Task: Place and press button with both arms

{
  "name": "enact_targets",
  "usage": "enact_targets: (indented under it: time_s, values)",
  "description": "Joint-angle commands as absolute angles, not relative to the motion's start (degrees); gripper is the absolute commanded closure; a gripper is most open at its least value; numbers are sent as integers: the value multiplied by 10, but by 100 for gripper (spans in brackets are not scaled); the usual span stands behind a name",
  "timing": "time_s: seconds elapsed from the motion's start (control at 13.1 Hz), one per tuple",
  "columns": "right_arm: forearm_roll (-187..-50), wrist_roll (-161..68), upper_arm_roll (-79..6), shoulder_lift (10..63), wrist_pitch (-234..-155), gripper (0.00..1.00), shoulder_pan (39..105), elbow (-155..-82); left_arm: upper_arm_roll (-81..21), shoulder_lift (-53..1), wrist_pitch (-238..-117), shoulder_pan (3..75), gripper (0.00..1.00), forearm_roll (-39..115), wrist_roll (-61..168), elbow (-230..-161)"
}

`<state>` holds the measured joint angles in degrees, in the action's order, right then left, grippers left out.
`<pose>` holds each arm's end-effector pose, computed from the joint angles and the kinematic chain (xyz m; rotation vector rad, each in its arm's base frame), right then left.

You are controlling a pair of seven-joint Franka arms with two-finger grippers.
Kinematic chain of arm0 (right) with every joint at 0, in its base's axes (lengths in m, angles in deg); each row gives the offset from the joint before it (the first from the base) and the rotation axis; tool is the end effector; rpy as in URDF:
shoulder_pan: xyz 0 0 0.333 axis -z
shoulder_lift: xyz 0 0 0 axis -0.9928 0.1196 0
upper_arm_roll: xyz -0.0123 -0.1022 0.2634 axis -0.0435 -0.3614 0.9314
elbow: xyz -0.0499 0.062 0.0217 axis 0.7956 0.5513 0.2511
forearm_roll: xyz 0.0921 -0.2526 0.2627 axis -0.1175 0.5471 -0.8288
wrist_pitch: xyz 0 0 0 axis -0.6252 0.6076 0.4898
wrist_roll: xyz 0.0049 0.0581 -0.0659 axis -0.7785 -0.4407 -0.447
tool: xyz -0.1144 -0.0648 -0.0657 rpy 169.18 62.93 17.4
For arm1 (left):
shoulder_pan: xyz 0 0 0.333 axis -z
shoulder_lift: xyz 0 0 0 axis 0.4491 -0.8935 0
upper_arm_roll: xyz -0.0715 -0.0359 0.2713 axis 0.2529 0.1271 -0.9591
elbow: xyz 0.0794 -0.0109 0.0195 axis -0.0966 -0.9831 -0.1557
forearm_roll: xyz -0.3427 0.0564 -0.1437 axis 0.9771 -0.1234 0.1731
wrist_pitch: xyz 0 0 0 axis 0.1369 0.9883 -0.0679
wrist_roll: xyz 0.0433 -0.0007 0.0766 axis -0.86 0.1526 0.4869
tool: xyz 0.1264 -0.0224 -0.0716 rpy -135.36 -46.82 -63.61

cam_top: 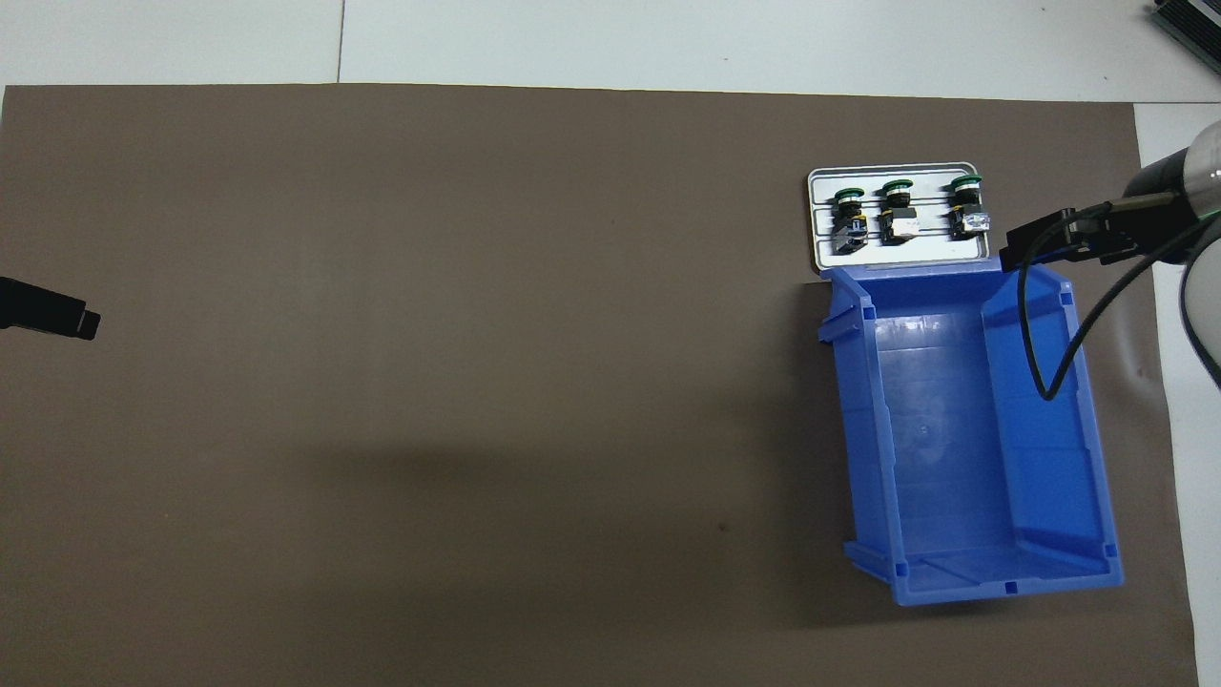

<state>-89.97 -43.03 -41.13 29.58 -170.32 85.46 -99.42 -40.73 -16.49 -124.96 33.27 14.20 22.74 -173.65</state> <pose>0.5818 0.0057 0.5228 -3.0946 -0.1181 -0.0225 0.5290 0.0039 0.5650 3.0929 -0.3913 -0.0413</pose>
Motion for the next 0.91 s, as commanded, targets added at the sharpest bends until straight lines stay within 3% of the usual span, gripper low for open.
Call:
enact_targets:
  time_s: [0.0,0.53,0.84]
  values:
    - [-886,-440,-408,281,-1729,0,856,-1021,-404,-152,-1247,331,0,131,233,-1749]
    - [-890,-443,-412,290,-1752,0,871,-999,-403,-152,-1248,331,0,131,233,-1749]
    - [-880,-419,-412,348,-1847,5,857,-1029,-404,-152,-1248,331,0,131,233,-1749]
